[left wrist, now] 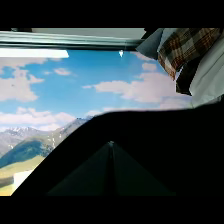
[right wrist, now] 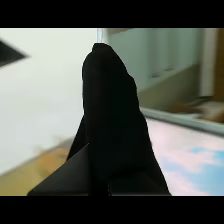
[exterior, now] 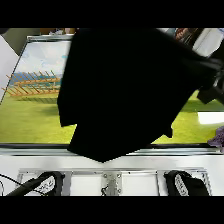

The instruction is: Fold the clothes and pants, and hang the long-sleeved shirts on hangers.

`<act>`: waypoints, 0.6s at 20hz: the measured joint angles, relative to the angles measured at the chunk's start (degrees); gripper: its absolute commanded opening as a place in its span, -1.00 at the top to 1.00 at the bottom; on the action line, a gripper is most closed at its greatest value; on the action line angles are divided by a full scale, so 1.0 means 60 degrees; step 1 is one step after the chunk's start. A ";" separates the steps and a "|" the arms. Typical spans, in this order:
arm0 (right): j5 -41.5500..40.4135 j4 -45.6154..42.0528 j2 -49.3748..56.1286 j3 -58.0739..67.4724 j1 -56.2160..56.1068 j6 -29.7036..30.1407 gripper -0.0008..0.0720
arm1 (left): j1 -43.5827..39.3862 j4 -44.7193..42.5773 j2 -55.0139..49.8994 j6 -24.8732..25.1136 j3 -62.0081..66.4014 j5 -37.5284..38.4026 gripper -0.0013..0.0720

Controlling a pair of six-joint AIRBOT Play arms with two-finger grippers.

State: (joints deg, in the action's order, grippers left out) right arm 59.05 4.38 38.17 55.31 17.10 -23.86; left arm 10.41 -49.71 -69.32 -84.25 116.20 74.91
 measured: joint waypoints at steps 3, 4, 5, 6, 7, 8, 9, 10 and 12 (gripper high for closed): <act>-0.1217 -0.1512 -0.0852 0.0062 0.1362 0.0153 0.93 | -0.0153 0.0022 0.0146 0.0124 0.0000 -0.0066 0.91; -0.1701 -0.1963 -0.1151 0.0076 0.1789 0.0164 0.93 | -0.0259 0.0033 0.0146 0.0135 0.0000 -0.0073 0.91; -0.2306 -0.2412 -0.1468 0.0087 0.2244 0.0168 0.93 | -0.0382 0.0029 0.0131 0.0153 0.0000 -0.0098 0.91; -0.2911 -0.2794 -0.1752 0.0095 0.2659 0.0204 0.93 | -0.0506 0.0025 0.0098 0.0175 0.0000 -0.0102 0.91; -0.3512 -0.3111 -0.2004 0.0098 0.3060 0.0226 0.93 | -0.0652 0.0029 0.0044 0.0204 0.0000 -0.0106 0.91; -0.4167 -0.3399 -0.2240 0.0098 0.3490 0.0226 0.93 | -0.0787 0.0029 -0.0025 0.0211 0.0000 -0.0106 0.91; -0.4703 -0.3610 -0.2404 0.0098 0.3850 0.0229 0.93 | -0.0925 0.0025 -0.0106 0.0244 0.0000 -0.0113 0.91; -0.5231 -0.3803 -0.2535 0.0098 0.4233 0.0233 0.93 | -0.1049 0.0022 -0.0189 0.0273 0.0000 -0.0131 0.91; -0.6145 -0.4044 -0.2634 0.0098 0.4881 0.0233 0.93 | -0.1300 0.0022 -0.0372 0.0310 0.0000 -0.0135 0.91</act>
State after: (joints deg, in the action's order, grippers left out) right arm 22.17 -19.88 22.37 55.90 46.39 -22.46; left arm 2.61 -49.58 -71.55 -82.39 116.20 74.11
